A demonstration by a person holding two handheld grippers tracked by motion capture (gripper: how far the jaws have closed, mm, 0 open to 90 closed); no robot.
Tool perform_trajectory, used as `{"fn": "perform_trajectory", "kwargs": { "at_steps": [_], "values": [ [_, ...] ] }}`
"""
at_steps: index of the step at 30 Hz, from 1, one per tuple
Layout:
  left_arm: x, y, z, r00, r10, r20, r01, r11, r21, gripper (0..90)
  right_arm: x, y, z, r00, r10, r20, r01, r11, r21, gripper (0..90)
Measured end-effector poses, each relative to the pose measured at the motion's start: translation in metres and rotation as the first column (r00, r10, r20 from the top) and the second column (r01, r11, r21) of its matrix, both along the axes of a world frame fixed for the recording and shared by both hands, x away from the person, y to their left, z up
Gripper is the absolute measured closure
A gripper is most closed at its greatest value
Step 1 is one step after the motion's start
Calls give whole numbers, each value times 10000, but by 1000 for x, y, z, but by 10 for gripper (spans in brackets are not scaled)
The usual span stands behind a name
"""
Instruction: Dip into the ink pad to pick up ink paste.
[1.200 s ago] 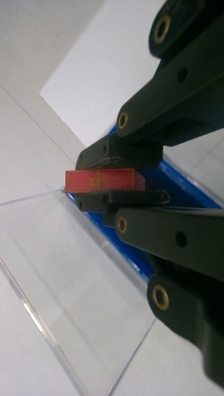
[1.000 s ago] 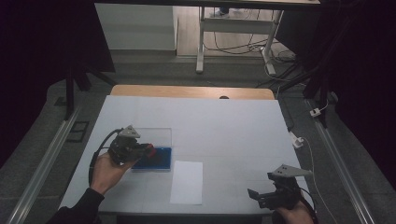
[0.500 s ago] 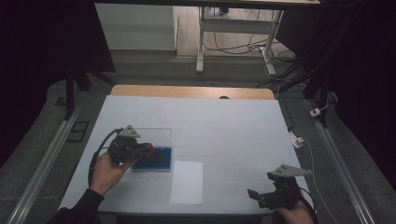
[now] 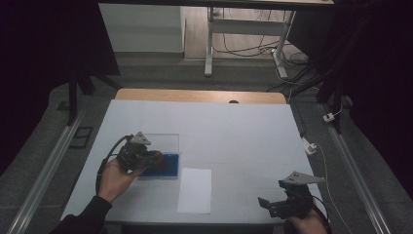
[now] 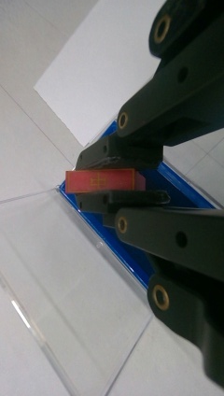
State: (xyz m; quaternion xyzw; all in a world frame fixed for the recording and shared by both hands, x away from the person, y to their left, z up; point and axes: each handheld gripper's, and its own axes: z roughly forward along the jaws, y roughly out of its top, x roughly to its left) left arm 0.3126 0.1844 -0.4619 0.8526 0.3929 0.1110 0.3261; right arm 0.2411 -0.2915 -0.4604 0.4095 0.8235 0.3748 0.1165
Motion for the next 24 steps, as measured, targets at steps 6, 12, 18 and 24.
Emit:
{"fn": "perform_trajectory", "kwargs": {
  "at_steps": [6,12,18,24],
  "values": [
    [5,1,-9,9996,42,-290,-39,9999,117,802,0,0,0,10000,0,5,0,10000,-22,0],
    [11,5,-17,9985,143,-531,-133,9997,185,803,0,0,0,10000,16,-2,-16,10000,-15,0],
    [14,3,-24,9974,103,-708,-76,9992,391,802,0,0,0,10000,13,-9,-13,10000,-9,0],
    [15,0,-27,9969,3,-793,44,9982,599,802,0,0,0,10000,16,-6,-16,10000,-5,0]
  ]
}}
